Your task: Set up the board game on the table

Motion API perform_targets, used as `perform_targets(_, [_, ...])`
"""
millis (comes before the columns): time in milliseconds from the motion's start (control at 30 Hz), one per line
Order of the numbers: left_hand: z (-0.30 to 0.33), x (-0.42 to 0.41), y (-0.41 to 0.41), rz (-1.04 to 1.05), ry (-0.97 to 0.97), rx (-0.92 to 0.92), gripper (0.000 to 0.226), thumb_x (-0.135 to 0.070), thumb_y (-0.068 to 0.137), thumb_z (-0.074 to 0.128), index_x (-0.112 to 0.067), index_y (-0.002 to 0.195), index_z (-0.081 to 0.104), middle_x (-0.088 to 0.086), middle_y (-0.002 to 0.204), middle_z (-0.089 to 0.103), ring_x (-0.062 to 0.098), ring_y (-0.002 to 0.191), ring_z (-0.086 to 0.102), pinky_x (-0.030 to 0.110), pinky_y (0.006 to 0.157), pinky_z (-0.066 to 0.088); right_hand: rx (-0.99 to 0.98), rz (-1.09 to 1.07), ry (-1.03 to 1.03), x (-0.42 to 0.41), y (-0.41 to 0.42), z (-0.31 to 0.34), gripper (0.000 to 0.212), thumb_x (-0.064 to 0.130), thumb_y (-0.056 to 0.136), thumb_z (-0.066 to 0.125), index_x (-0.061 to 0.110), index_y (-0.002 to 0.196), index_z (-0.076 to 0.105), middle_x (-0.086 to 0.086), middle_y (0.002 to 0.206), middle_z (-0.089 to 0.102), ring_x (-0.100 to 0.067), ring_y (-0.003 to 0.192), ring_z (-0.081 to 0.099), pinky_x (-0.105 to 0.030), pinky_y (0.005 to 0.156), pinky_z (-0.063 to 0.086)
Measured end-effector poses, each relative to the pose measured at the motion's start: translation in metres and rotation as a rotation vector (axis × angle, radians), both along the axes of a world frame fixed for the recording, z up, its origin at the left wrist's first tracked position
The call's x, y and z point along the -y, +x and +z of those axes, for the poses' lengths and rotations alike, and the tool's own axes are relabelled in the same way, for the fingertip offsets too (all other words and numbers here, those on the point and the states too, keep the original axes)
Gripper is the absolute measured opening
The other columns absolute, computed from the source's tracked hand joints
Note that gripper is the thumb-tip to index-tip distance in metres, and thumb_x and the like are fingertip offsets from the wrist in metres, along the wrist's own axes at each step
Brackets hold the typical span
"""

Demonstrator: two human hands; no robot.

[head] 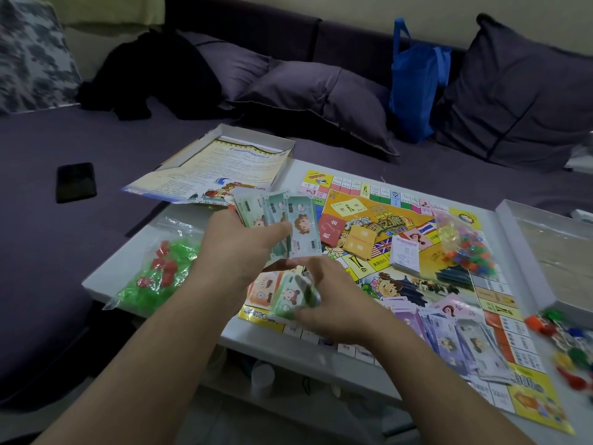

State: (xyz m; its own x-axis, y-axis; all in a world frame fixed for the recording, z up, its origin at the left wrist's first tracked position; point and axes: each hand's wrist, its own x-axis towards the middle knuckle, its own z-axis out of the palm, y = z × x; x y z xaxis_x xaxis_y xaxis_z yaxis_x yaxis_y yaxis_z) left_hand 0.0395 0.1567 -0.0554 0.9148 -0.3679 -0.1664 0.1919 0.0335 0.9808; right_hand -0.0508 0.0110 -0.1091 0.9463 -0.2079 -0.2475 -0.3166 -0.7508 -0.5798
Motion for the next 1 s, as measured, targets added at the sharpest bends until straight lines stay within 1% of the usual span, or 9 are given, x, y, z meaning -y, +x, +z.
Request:
perform_targets(67, [-0.001,0.000,-0.001,-0.031,-0.017,-0.016,0.011,-0.001,0.089,0.079,-0.005,0.098,0.075,0.010,0.087,0.081,0.028,0.076,0.080,0.039,0.063,0.065,0.114,-0.163,0.350,0.011,-0.004,0.009,0.051,-0.003,0.087,0.063,0.023,0.129,0.055,0.000,0.129,0.060,-0.020,0.112,0.066,-0.037,0.076,0.062])
perform_targets(100, [-0.001,0.000,-0.003,-0.048,-0.015,-0.021,0.012,0.000,0.088,0.079,-0.003,0.099,0.075,0.011,0.087,0.081,0.028,0.076,0.080,0.037,0.060,0.064,0.193,-0.244,0.470,0.018,-0.006,0.013,0.049,-0.008,0.083,0.056,0.019,0.124,0.060,-0.004,0.122,0.067,-0.024,0.108,0.069,-0.037,0.073,0.061])
perform_targets(167, [-0.004,0.001,-0.005,-0.086,0.006,-0.022,0.015,0.001,0.086,0.080,-0.001,0.099,0.075,0.013,0.088,0.080,0.030,0.077,0.080,0.037,0.060,0.064,0.305,-0.335,0.749,0.030,-0.012,0.022,0.047,0.002,0.074,0.053,0.009,0.119,0.067,-0.012,0.115,0.073,-0.028,0.107,0.070,-0.037,0.073,0.055])
perform_targets(233, [-0.006,0.004,-0.009,-0.148,0.025,-0.011,0.017,0.000,0.084,0.081,-0.001,0.100,0.075,0.014,0.089,0.080,0.031,0.078,0.080,0.040,0.062,0.064,0.357,-0.337,0.952,0.033,-0.019,0.028,0.041,0.015,0.081,0.061,0.002,0.119,0.068,-0.018,0.109,0.074,-0.028,0.094,0.071,-0.034,0.067,0.053])
perform_targets(333, [-0.009,0.011,-0.021,-0.275,0.057,-0.031,0.019,-0.004,0.083,0.081,-0.003,0.101,0.074,0.014,0.089,0.080,0.030,0.080,0.080,0.041,0.062,0.064,0.366,-0.368,0.812,0.030,-0.028,0.030,0.021,0.021,0.100,0.067,0.003,0.111,0.070,-0.013,0.092,0.075,-0.024,0.078,0.071,-0.028,0.058,0.053])
perform_targets(433, [-0.012,0.018,-0.030,-0.366,0.054,-0.073,0.021,-0.011,0.087,0.080,-0.006,0.107,0.075,0.014,0.092,0.080,0.029,0.085,0.080,0.041,0.064,0.066,0.403,-0.411,0.662,0.028,-0.032,0.030,0.008,0.012,0.100,0.068,0.007,0.101,0.074,-0.002,0.070,0.072,-0.012,0.057,0.067,-0.022,0.046,0.047])
perform_targets(600, [-0.016,0.022,-0.029,-0.369,0.003,-0.181,0.019,-0.005,0.099,0.064,-0.002,0.117,0.068,0.017,0.102,0.080,0.034,0.092,0.079,0.048,0.069,0.067,0.330,-0.446,0.716,0.034,-0.035,0.030,0.008,0.013,0.100,0.068,0.012,0.104,0.076,0.002,0.064,0.069,-0.010,0.051,0.060,-0.024,0.046,0.044])
perform_targets(833, [-0.019,0.020,-0.022,-0.273,0.083,-0.207,0.024,-0.007,0.089,0.075,0.005,0.109,0.068,0.022,0.098,0.079,0.035,0.087,0.079,0.044,0.063,0.067,0.342,-0.537,0.779,0.040,-0.031,0.031,0.011,0.007,0.098,0.070,0.013,0.104,0.077,-0.006,0.086,0.079,-0.014,0.065,0.073,-0.023,0.051,0.051])
perform_targets(1000, [-0.012,0.010,-0.004,-0.166,0.057,-0.281,0.031,-0.006,0.091,0.075,0.005,0.118,0.063,0.023,0.096,0.078,0.036,0.087,0.079,0.044,0.063,0.066,0.213,-0.584,0.471,0.044,-0.029,0.022,0.011,0.017,0.096,0.074,0.021,0.100,0.065,-0.005,0.094,0.077,-0.012,0.071,0.074,-0.022,0.052,0.052])
